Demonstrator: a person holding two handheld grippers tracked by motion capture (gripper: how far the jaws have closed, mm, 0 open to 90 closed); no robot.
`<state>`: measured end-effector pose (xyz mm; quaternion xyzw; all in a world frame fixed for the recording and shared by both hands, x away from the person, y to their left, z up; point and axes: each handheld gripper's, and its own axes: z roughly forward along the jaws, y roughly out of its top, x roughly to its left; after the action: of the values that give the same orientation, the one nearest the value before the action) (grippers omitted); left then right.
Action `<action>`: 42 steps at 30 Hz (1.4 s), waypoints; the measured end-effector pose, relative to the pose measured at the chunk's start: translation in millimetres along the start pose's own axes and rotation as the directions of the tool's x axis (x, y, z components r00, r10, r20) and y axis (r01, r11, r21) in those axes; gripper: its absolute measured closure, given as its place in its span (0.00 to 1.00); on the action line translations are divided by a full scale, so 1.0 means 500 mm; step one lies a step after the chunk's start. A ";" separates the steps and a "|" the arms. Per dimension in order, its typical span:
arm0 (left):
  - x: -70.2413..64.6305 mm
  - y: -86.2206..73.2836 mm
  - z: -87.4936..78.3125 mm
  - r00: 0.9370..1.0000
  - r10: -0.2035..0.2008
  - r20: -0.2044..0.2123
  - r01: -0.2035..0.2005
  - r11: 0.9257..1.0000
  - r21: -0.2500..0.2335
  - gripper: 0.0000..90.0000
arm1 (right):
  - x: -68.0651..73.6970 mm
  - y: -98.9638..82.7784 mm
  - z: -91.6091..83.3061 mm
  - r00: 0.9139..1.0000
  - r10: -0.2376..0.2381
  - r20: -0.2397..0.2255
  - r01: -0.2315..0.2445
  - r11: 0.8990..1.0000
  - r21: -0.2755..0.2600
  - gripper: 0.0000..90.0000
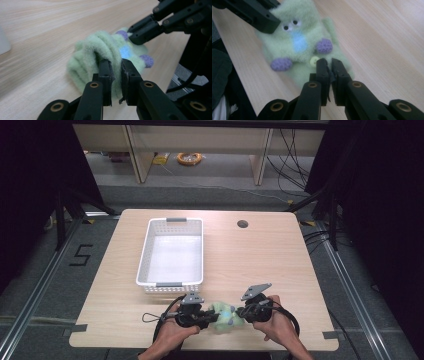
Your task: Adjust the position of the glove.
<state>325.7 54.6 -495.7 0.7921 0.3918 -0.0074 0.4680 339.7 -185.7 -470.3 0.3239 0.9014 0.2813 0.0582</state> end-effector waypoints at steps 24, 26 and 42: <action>0.035 0.008 -0.005 0.993 -0.112 -0.042 0.112 0.994 -0.001 0.46 | -0.028 0.006 -0.007 0.993 0.120 -0.003 -0.120 0.993 -0.022 0.54; 0.035 0.009 -0.001 0.993 -0.107 -0.043 0.107 0.994 0.013 0.46 | -0.034 0.001 0.002 0.990 0.139 -0.011 -0.139 0.990 -0.022 0.54; 0.038 0.003 0.036 0.993 -0.115 0.004 0.114 0.989 0.096 0.52 | -0.073 -0.022 0.035 0.947 0.292 -0.132 -0.293 0.956 0.007 0.56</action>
<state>346.4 52.4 -512.2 0.7898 0.4334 -0.0570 0.4302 367.3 -206.7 -493.7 0.4342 0.8435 0.3135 -0.0418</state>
